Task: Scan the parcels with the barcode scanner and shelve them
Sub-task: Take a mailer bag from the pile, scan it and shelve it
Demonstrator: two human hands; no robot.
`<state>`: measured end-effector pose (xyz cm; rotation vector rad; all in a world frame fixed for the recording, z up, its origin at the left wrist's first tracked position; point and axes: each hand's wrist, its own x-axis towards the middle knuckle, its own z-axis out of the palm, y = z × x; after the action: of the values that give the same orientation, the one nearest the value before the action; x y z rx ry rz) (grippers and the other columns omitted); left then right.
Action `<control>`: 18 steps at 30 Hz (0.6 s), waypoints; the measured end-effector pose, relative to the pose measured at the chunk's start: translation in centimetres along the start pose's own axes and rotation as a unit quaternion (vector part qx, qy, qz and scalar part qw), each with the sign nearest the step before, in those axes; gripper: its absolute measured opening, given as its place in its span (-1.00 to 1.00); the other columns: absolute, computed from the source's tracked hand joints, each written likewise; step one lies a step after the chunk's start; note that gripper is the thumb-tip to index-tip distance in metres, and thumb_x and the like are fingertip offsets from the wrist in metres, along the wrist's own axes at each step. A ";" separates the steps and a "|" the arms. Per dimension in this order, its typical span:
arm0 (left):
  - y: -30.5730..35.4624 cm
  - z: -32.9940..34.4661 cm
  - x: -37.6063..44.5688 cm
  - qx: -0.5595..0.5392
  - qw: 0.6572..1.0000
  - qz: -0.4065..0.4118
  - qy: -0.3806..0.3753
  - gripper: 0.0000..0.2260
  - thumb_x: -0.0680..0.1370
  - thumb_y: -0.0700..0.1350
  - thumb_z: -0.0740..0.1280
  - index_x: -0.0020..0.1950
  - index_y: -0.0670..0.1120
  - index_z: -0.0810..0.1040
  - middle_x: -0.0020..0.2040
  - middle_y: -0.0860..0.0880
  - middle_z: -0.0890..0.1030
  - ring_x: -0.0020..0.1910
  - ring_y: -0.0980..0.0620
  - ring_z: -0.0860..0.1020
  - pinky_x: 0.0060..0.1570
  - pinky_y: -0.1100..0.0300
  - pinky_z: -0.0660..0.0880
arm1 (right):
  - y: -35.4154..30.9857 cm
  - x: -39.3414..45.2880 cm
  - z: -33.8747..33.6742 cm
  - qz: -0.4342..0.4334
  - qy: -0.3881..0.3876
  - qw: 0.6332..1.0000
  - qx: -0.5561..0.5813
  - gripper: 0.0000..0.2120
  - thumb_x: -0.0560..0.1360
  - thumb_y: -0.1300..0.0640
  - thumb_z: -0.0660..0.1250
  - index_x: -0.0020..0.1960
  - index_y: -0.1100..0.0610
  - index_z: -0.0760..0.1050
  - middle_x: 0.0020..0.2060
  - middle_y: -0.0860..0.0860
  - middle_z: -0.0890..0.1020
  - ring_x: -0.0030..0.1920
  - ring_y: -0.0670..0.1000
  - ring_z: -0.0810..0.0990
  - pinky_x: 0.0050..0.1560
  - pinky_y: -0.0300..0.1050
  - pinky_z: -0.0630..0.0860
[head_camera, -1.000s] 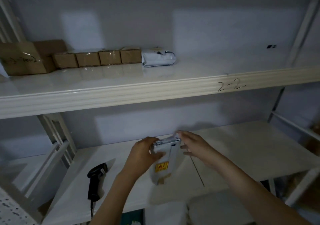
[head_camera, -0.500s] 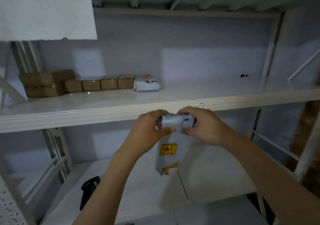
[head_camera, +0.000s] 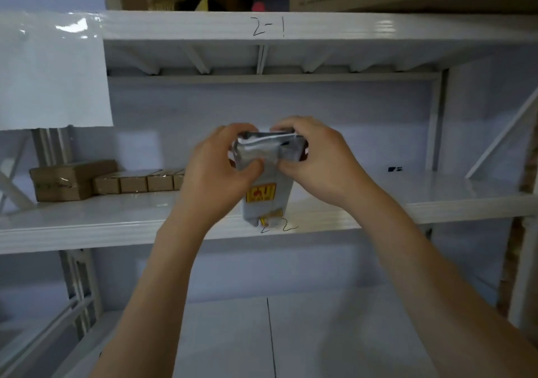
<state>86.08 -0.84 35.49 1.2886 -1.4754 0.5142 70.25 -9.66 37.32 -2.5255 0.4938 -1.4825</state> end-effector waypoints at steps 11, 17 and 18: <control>-8.5 11.4 0.0 0.108 0.991 -0.003 -0.080 -0.60 0.40 -0.28 0.48 0.19 -0.10 0.49 0.08 -0.04 0.56 -0.04 -0.03 0.56 -0.06 0.31 0.40 | 12.1 0.1 7.1 0.029 -0.065 0.996 -0.059 -0.54 0.41 0.32 0.42 0.29 0.08 0.50 0.20 0.04 0.56 0.12 0.10 0.60 0.14 -0.03 0.54; -12.8 12.6 2.0 0.202 0.953 -0.076 -0.211 -0.65 0.47 -0.17 0.42 0.24 -0.07 0.50 0.12 -0.11 0.58 0.01 -0.09 0.56 -0.07 0.26 0.40 | 15.3 2.3 10.5 0.061 -0.173 0.978 -0.100 -0.51 0.47 0.40 0.29 0.34 0.07 0.53 0.28 0.11 0.54 0.20 0.14 0.57 0.18 -0.15 0.48; -13.4 12.8 2.7 0.228 0.935 -0.098 -0.251 -0.65 0.51 -0.13 0.39 0.29 -0.06 0.49 0.16 -0.12 0.57 0.05 -0.10 0.55 -0.03 0.23 0.43 | 15.6 3.1 11.2 0.079 -0.202 0.968 -0.124 -0.53 0.50 0.35 0.29 0.35 0.04 0.52 0.29 0.12 0.53 0.20 0.15 0.57 0.16 -0.16 0.48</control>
<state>93.04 -17.05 29.38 2.0294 -1.6681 0.4238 78.34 -25.56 29.52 -2.7948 0.8274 -0.8602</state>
